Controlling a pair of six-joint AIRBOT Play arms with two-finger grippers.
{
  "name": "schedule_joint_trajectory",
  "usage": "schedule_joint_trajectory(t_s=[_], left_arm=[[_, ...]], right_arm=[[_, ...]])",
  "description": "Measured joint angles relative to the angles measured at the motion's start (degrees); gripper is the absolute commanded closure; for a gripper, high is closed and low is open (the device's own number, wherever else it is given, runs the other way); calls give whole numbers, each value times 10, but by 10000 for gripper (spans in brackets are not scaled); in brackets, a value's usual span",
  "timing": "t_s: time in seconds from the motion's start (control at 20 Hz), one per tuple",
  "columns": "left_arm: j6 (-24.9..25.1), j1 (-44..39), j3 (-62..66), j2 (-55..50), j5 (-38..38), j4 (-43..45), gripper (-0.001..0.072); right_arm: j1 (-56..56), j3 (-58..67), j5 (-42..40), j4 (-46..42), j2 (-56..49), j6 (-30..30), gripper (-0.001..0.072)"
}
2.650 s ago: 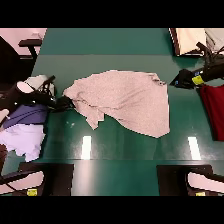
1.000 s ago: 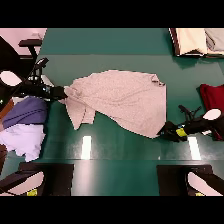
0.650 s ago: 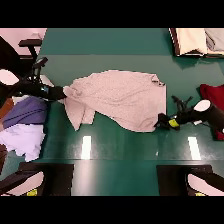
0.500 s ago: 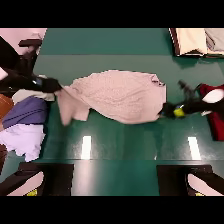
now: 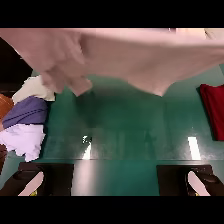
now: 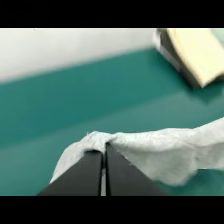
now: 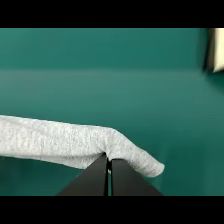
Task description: Fold the shirts.
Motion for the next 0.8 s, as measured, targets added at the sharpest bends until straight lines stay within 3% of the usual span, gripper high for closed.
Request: schedule_joint_trajectory(t_s=[0.2, 0.4, 0.6, 0.8], left_arm=[[-23, 0, 110, 9, 2, -2, 687], [-37, 0, 107, 5, 3, -4, 687], [-46, 0, 15, -42, -26, -2, 686], [-52, 0, -85, -144, -65, 2, 686]], right_arm=[[-66, 147, 72, -5, -13, 0, 697], [-105, 242, 140, -5, -70, 11, 697], [-80, 194, 168, -11, -138, 22, 698], [5, 111, 174, -76, -240, 26, 698]])
